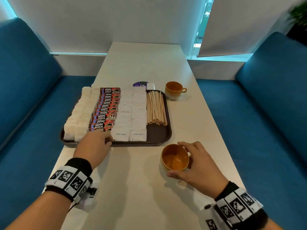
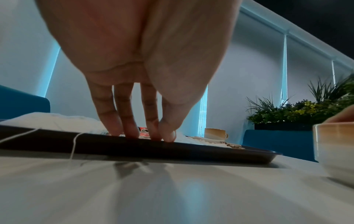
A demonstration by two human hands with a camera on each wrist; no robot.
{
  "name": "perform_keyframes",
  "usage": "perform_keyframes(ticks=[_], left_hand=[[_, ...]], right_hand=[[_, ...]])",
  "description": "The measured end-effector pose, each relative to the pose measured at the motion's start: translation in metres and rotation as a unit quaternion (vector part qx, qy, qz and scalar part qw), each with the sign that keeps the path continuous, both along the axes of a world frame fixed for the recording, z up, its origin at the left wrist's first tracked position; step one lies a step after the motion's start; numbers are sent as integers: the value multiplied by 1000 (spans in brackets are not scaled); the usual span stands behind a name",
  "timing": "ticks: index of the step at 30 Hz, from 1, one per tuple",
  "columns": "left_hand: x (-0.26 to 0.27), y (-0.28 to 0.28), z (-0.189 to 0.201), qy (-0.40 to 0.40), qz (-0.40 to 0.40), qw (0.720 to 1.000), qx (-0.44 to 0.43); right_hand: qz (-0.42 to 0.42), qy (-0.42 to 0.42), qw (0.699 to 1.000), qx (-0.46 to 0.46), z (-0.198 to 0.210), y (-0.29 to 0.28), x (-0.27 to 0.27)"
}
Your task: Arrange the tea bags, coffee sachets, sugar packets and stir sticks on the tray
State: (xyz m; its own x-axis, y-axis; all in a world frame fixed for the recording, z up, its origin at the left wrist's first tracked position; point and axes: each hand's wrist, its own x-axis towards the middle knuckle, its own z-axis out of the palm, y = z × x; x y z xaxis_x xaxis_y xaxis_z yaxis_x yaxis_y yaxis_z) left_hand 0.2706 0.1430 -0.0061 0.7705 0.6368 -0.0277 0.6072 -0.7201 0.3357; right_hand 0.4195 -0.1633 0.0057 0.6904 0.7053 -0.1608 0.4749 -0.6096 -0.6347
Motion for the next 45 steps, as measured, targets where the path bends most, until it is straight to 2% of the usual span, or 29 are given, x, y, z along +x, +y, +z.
perform_keyframes(ticks=[3,10,19,26,32,45], left_hand=[[-2,2,0,-4,13,1000,-22],[-6,8,-6,1,38,999,-17],[-10,16,-5,0,33,999,-10],[-9,17,-7,7,19,1000,6],[-10,19,-8,-5,20,1000,-2],[-11,22,-7,-13,15,1000,-17]], right_hand=[[-16,22,1000,-7,5,-9,13],[-72,-34,997,-23,9,-18,70],[-95,-68,993,-6,3,36,150],[-106,-42,992,49,-4,77,195],[-102,-17,992,70,-7,97,215],[-88,-29,994,55,-4,116,220]])
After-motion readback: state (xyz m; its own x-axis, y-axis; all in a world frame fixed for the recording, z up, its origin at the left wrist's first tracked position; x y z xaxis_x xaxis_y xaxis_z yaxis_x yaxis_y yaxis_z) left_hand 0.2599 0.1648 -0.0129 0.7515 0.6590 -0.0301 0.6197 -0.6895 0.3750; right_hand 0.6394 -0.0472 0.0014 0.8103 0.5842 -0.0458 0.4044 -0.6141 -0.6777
